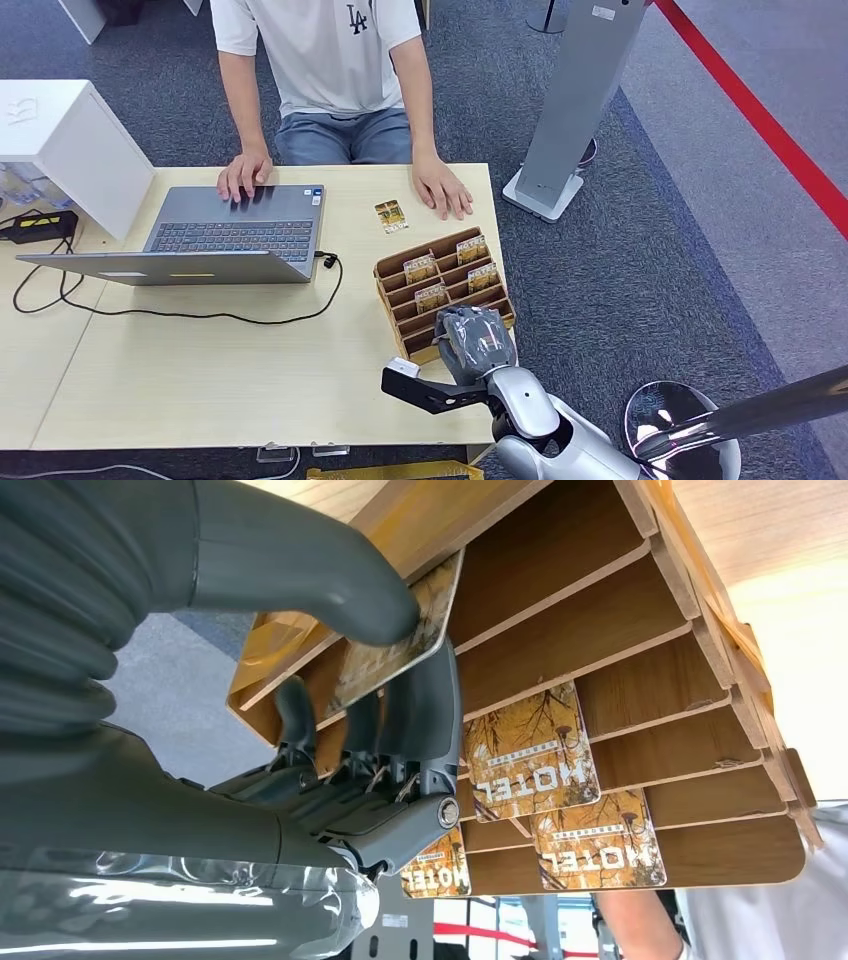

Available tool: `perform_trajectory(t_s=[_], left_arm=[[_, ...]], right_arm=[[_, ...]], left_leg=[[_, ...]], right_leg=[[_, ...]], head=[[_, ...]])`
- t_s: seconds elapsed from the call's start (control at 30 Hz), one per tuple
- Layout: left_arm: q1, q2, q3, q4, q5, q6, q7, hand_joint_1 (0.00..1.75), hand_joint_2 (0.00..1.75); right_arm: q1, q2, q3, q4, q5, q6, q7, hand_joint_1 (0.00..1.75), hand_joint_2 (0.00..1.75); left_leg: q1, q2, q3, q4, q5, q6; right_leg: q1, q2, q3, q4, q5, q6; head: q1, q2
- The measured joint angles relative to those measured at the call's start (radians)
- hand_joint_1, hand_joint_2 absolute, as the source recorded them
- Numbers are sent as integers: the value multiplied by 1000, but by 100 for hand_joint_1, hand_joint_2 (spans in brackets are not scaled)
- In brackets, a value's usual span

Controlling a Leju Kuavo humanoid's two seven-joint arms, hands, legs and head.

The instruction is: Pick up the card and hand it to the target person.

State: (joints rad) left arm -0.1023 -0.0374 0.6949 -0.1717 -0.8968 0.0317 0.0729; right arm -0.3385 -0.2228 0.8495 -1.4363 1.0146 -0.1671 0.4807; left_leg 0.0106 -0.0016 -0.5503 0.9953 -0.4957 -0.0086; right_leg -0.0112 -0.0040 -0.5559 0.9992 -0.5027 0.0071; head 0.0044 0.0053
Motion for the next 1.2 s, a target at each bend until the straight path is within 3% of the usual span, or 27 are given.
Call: perform_trajectory(t_s=[0.27, 0.4, 0.93, 1.2], left_arm=[[-1, 0, 1, 0, -3, 0, 0, 0, 0], [-2, 0, 1, 1, -8, -12, -7, 0, 175], [-1, 0, 17, 2, -11, 4, -3, 0, 175], [6, 0, 29, 4, -9, 10, -4, 0, 175]], right_arm=[[-6, 0, 0, 0, -7, 0, 0, 154, 175], [-8, 0, 0, 0, -8, 0, 0, 151, 175], [-8, -8, -6, -30, 1, -18, 23, 150, 175], [-17, -54, -88, -225, 66, -118, 42, 150, 175]], left_leg=[[0, 0, 0, 0, 0, 0], [0, 0, 0, 0, 0, 0], [0, 0, 0, 0, 0, 0], [0, 0, 0, 0, 0, 0]], right_leg=[[0, 0, 0, 0, 0, 0], [0, 0, 0, 0, 0, 0], [0, 0, 0, 0, 0, 0], [0, 0, 0, 0, 0, 0]], head=[[0, 0], [0, 0], [0, 0], [2, 0]])
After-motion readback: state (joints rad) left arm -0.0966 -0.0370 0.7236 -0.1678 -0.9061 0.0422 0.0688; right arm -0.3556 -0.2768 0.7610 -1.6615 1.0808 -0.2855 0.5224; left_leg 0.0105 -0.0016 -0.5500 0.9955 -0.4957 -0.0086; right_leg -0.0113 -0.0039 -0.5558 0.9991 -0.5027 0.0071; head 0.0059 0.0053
